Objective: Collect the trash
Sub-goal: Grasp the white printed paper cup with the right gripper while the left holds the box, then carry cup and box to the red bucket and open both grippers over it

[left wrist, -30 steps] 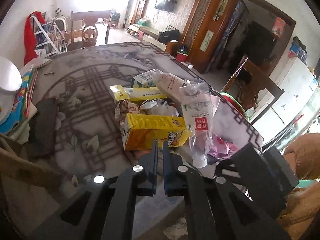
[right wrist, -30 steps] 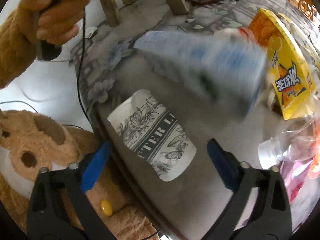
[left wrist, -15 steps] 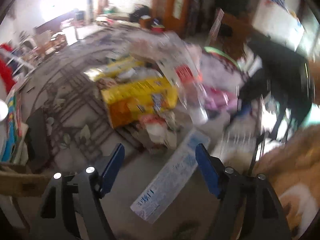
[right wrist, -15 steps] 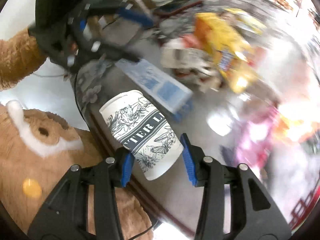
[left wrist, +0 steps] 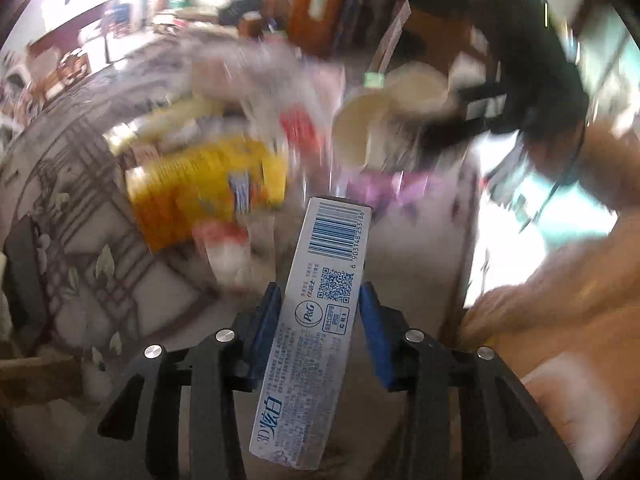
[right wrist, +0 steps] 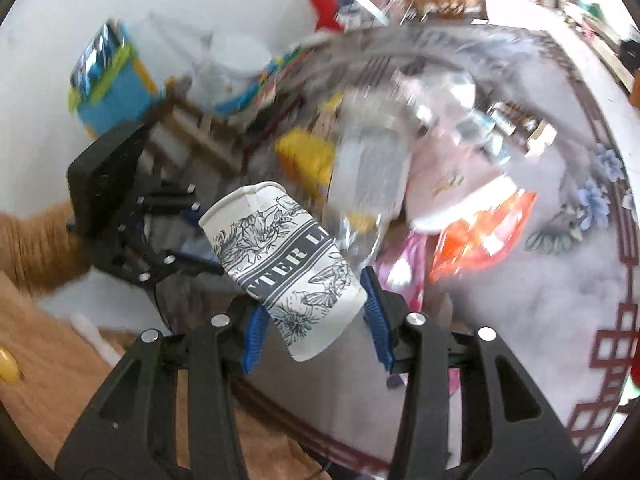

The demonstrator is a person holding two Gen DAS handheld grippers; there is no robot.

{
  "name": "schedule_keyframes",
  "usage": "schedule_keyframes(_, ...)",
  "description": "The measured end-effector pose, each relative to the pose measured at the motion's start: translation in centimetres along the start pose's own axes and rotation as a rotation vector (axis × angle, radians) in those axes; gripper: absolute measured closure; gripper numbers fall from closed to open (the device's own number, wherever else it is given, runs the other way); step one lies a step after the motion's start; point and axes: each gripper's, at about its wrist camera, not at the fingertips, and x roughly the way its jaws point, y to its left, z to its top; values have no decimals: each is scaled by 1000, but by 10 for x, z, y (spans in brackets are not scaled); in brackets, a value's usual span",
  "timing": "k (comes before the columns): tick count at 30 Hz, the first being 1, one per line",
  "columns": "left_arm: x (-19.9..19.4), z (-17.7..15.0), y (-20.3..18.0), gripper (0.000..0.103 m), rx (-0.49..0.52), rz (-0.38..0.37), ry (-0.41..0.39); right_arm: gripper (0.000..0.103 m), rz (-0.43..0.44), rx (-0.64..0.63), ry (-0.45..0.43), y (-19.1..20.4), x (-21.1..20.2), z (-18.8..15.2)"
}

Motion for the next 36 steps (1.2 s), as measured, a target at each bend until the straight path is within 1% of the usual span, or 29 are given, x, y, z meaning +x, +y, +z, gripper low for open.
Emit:
schedule_keyframes(2, -17, 13, 7, 65, -79, -13, -84, 60, -2, 35, -57, 2, 0, 3)
schedule_keyframes(3, -23, 21, 11, 65, -117, 7, -125, 60, -9, 47, -76, 5, 4, 5)
schedule_keyframes(4, -27, 28, 14, 65, -146, 38, -152, 60, -27, 65, -98, 2, 1, 9)
schedule_keyframes(6, -34, 43, 19, 65, -215, 123, -209, 60, -70, 97, -139, -1, -4, 14)
schedule_keyframes(8, -39, 58, 21, 65, -263, 173, -272, 60, -102, 135, -177, -9, -10, 18)
schedule_keyframes(10, -40, 72, 17, 65, -285, 205, -316, 60, -128, 178, -225, -18, -17, 19)
schedule_keyframes(12, -34, 92, 7, 65, -284, 230, -350, 60, -162, 220, -281, -30, -30, 22)
schedule_keyframes(13, -30, 103, 3, 65, -284, 234, -357, 60, -174, 236, -300, -36, -36, 20)
schedule_keyframes(16, -11, 142, -17, 65, -277, 207, -384, 60, -250, 289, -354, -62, -56, 17)
schedule_keyframes(19, 6, 167, -36, 65, -258, 190, -380, 60, -340, 367, -380, -101, -78, 10)
schedule_keyframes(22, 37, 194, -59, 65, -227, 159, -351, 60, -438, 470, -387, -148, -101, -5)
schedule_keyframes(25, 65, 212, -78, 65, -203, 127, -320, 60, -539, 564, -378, -197, -123, -26)
schedule_keyframes(26, 79, 220, -87, 65, -196, 108, -303, 60, -560, 581, -371, -206, -126, -30)
schedule_keyframes(27, 90, 227, -94, 65, -191, 95, -290, 60, -595, 610, -354, -224, -130, -37)
schedule_keyframes(30, 122, 246, -113, 65, -164, 55, -252, 60, -623, 665, -329, -261, -134, -49)
schedule_keyframes(31, 133, 253, -123, 65, -148, 41, -239, 60, -630, 676, -326, -266, -135, -52)
schedule_keyframes(32, 140, 257, -129, 65, -140, 36, -229, 55, -640, 693, -325, -276, -136, -54)
schedule_keyframes(33, 150, 261, -136, 65, -130, 24, -217, 42, -652, 714, -326, -284, -137, -57)
schedule_keyframes(35, 165, 270, -148, 65, -119, -6, -201, 28, -673, 738, -360, -289, -145, -65)
schedule_keyframes(36, 173, 275, -154, 65, -115, -25, -196, 27, -682, 740, -376, -288, -149, -69)
